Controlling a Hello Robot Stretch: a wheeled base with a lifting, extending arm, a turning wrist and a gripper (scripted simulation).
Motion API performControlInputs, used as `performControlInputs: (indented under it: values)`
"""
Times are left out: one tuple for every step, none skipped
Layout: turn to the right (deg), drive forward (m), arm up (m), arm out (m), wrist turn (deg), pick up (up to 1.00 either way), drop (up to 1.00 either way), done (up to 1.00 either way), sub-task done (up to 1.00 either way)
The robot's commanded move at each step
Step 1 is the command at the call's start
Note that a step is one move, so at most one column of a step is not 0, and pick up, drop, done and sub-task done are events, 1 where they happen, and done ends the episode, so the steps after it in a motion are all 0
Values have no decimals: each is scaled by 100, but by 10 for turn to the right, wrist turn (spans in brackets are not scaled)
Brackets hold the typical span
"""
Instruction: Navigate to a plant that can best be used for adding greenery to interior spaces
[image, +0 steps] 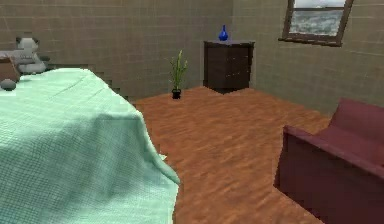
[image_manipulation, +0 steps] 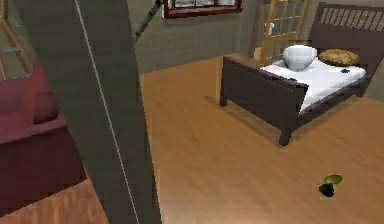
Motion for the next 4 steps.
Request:
performControlInputs:
  values:
    - [90, 0, 0, 0, 0, 0, 0, 0, 0]
    - [0, 70, 0, 0, 0, 0, 0, 0, 0]
    - [-120, 0, 0, 0, 0, 0, 0, 0, 0]
    - [0, 70, 0, 0, 0, 0, 0, 0, 0]
